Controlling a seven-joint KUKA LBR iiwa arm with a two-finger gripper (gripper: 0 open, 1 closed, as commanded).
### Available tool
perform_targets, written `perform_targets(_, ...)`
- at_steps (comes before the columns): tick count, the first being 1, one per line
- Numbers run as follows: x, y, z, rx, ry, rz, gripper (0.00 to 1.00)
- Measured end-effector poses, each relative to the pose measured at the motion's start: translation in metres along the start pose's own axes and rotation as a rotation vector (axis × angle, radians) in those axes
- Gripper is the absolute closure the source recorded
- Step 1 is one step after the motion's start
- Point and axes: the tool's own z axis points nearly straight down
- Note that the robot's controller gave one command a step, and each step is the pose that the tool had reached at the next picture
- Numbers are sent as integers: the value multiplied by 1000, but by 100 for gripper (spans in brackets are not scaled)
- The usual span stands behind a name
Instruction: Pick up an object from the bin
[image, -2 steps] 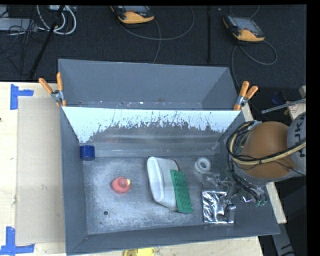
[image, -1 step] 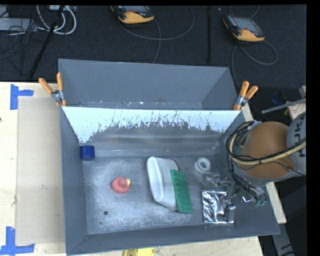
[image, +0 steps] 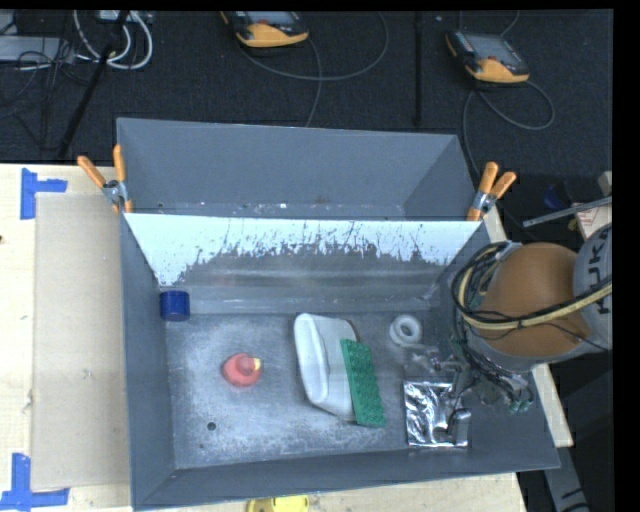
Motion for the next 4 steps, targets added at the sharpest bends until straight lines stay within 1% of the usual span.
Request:
perform_targets(1,0,1,0,-1,0,-5,0)
perform_targets(2,-1,1,0,0,-1,-6,100)
perform_targets(3,-2,2,-46,6,-12,-10,100)
perform_targets(4,-4,3,-104,7,-14,-9,100)
